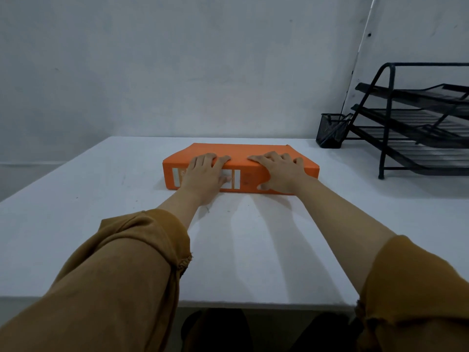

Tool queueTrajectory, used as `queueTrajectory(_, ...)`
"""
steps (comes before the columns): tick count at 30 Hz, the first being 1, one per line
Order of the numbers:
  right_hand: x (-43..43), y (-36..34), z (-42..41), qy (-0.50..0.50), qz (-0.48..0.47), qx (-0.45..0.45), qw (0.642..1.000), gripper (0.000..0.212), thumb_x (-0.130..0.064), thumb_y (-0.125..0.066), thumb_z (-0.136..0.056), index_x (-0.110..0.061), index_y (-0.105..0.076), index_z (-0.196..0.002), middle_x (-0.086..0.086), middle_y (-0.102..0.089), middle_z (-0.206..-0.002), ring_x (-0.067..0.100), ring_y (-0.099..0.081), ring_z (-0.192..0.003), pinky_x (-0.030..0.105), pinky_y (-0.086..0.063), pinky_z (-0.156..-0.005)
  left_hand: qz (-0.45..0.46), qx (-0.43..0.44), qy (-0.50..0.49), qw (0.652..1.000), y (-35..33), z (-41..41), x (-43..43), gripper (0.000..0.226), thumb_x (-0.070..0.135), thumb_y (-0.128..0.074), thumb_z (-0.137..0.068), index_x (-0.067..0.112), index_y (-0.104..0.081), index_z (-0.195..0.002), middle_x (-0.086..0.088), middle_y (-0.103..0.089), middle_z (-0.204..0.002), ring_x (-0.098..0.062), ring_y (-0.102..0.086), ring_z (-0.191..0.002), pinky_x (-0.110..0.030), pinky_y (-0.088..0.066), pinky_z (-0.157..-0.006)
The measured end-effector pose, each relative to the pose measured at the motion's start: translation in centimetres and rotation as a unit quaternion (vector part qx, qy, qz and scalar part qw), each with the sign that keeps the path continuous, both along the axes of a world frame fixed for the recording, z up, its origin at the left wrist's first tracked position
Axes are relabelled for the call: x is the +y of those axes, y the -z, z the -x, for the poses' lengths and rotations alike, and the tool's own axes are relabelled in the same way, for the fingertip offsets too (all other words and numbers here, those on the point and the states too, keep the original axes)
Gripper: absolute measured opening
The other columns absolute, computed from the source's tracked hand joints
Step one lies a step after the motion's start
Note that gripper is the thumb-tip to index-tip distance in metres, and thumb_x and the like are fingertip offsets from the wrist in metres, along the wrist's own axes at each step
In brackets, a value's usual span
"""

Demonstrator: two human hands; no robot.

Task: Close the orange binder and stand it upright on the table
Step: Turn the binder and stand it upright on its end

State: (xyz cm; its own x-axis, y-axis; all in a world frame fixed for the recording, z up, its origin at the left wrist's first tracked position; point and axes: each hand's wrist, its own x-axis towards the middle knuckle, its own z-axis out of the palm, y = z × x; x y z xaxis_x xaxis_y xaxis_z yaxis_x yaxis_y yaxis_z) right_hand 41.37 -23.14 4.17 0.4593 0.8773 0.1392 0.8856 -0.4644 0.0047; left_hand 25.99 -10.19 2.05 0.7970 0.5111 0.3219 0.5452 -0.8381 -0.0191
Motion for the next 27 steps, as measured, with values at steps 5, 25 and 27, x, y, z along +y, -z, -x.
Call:
queueTrajectory(5,0.0,0.4,0.2,0.011,-0.005,-0.018,1.0,0.083,-0.05,-0.064,-0.08,-0.044,-0.015,-0.147,0.004,-0.031,-0.149,0.035,-0.033,-0.133,0.056,-0.025,-0.105,0.044,-0.023,-0.04,0.998,0.0,0.6,1.1,0.055,0.047,-0.028,-0.097,0.027,-0.022,-0.147,-0.015,-0.024,-0.153,-0.034,-0.019,-0.143,-0.048,-0.01,-0.12)
queueTrajectory(25,-0.1,0.3,0.9,0.03,0.004,-0.033,0.999,0.083,-0.049,-0.063,-0.082,-0.042,-0.012,-0.147,0.01,-0.031,-0.146,0.036,-0.035,-0.132,0.055,-0.026,-0.106,0.405,-0.285,-0.102,0.863,-0.8,4.5,3.4,0.061,0.023,-0.067,-0.085,0.018,-0.039,-0.139,-0.015,-0.047,-0.139,-0.035,-0.048,-0.126,-0.041,-0.044,-0.105)
queueTrajectory(27,0.0,0.3,1.0,0.032,0.008,-0.033,0.999,0.083,-0.048,-0.063,-0.082,-0.042,-0.012,-0.147,0.01,-0.031,-0.146,0.036,-0.035,-0.133,0.055,-0.026,-0.107,0.408,-0.302,-0.09,0.857,-0.5,4.9,3.4,0.059,0.016,-0.066,-0.085,0.018,-0.04,-0.138,-0.015,-0.048,-0.138,-0.035,-0.049,-0.125,-0.041,-0.046,-0.101)
